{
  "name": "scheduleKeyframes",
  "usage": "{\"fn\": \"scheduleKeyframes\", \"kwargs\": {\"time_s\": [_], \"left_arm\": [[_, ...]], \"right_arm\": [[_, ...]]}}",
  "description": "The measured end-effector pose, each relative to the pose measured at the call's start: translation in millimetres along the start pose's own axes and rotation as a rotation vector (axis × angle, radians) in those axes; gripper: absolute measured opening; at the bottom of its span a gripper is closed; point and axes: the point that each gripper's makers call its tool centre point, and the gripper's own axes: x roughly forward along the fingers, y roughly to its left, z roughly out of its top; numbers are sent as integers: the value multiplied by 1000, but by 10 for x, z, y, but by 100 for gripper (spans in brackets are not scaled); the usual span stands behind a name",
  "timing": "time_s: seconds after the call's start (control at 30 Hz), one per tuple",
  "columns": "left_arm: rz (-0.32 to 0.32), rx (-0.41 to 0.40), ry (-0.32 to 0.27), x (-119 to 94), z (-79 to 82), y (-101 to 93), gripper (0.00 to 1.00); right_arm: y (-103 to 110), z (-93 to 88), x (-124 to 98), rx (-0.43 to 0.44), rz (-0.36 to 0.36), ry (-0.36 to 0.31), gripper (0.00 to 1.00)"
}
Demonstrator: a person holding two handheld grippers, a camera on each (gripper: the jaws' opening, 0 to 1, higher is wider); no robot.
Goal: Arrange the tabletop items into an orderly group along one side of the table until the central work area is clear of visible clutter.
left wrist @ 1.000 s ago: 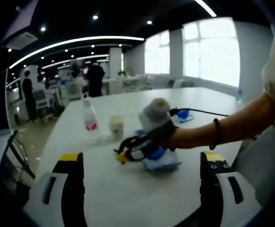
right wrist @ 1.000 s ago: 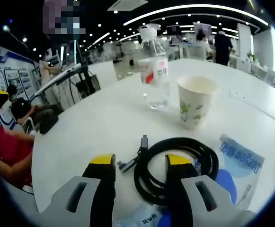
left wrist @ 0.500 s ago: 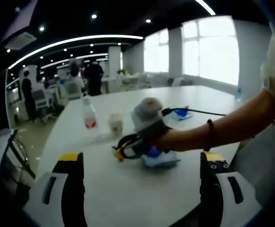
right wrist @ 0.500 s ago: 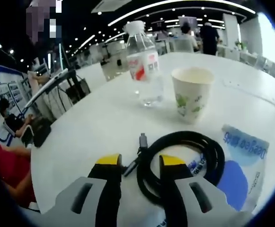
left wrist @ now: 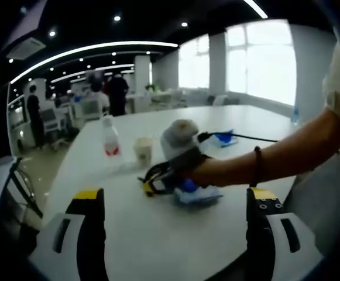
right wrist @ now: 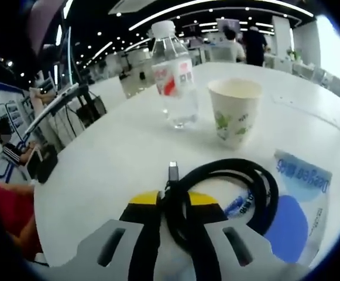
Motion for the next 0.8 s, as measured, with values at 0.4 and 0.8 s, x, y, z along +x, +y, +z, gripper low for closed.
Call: {"fn": "scheduleKeyframes", "kwargs": {"time_s": [0.4, 0.8], "left_arm": [[10, 8, -7, -24, 34, 20, 97], [11, 15, -23, -5, 91, 21, 97]], "right_arm": [[108, 29, -37, -14, 30, -22, 9], [204, 180, -219, -68, 44, -60, 8]]}}
